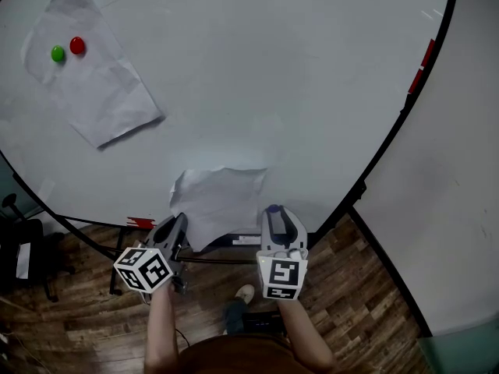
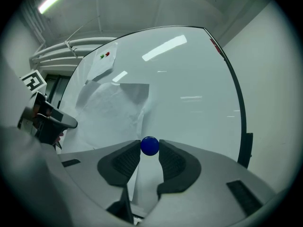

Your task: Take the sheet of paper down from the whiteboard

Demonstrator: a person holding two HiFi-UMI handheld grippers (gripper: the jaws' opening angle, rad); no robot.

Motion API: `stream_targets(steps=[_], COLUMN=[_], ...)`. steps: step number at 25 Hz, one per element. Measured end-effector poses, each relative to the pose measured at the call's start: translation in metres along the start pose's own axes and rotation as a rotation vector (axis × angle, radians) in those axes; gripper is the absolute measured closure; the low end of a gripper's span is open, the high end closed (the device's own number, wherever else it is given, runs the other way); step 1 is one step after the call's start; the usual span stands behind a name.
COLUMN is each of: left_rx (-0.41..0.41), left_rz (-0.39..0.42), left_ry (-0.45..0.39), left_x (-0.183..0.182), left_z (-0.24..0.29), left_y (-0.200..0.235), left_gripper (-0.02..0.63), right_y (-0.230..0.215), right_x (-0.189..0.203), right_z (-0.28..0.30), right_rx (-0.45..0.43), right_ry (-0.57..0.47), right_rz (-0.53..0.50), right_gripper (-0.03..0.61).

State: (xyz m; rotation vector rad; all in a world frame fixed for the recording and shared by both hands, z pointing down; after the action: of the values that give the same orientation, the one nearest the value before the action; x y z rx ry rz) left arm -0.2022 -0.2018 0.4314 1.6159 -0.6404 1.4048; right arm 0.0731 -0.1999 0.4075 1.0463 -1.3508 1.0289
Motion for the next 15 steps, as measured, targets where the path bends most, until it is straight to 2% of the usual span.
stream_targets(steps=[15], left_rx=[0.002], left_rz=[-0.002], left_ry=[0.018], left_x=[0.0005], left_z=[0.0001], left_y=[0.0051], left_gripper=[0.589], right_y=[-0.0010], right_x=[0.0008], right_z=[0.0004], right_rx=[0.011], right_ry=[0.005], right_rz=[-0.007], right_gripper=[0.443])
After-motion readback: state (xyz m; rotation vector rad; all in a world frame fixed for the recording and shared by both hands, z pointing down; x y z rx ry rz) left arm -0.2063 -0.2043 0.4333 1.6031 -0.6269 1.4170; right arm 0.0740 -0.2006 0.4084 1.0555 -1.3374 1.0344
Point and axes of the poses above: the fingertips, and each gripper's own axes: z forward along the fingers, y to its left, x out of its underside, the point moved 9 cm from there along -z, backward along the fingers, and after that the axes turned 13 degrees about z, right-handed, at the moved point
